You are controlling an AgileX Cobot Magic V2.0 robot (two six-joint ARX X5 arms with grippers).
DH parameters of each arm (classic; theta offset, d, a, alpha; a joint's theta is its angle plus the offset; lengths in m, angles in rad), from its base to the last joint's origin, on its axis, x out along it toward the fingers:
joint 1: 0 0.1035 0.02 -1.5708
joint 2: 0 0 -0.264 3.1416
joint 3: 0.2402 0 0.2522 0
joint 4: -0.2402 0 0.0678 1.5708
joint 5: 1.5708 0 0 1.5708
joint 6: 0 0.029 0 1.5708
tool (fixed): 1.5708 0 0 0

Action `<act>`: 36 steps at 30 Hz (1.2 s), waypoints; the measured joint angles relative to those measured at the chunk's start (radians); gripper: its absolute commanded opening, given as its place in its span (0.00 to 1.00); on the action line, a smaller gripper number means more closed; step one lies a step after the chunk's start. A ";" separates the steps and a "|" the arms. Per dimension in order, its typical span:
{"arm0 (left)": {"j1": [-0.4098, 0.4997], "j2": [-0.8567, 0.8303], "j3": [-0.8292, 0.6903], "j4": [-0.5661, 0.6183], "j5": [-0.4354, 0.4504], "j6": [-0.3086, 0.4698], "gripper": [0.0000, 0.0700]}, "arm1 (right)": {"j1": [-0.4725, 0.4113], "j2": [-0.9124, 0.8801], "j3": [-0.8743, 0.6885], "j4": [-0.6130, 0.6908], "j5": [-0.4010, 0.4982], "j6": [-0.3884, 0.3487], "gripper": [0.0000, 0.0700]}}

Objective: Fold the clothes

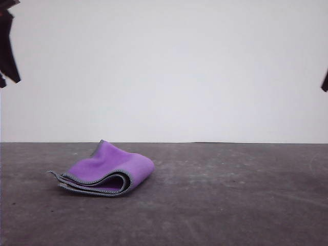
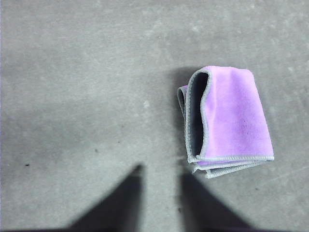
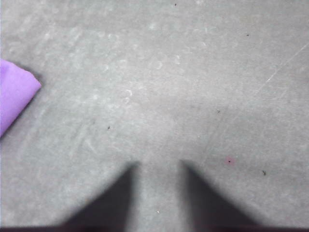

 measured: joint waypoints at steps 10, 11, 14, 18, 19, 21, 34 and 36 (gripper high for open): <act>0.000 0.000 0.000 0.002 0.000 0.000 0.02 | 0.000 0.000 0.000 0.000 0.000 0.000 0.00; 0.000 0.000 0.000 0.002 0.000 0.000 0.02 | 0.000 0.000 0.000 0.000 0.000 0.000 0.00; 0.000 0.000 0.000 0.002 0.000 0.000 0.02 | 0.000 0.000 0.000 0.000 0.000 0.000 0.00; 0.000 0.000 0.000 0.002 0.000 0.000 0.02 | 0.000 0.000 0.000 0.000 0.000 0.000 0.00; 0.000 0.000 0.000 0.002 0.000 0.000 0.02 | 0.000 0.000 0.000 0.000 0.000 0.000 0.00; 0.000 0.000 0.000 0.002 0.000 0.000 0.02 | 0.000 0.000 0.000 0.000 0.000 0.000 0.00; 0.017 -0.191 -0.075 0.137 -0.103 0.043 0.02 | 0.000 0.000 0.000 0.000 0.000 0.000 0.00; 0.034 -0.277 -0.151 0.224 -0.104 0.028 0.02 | 0.000 0.000 0.000 0.000 0.000 0.000 0.00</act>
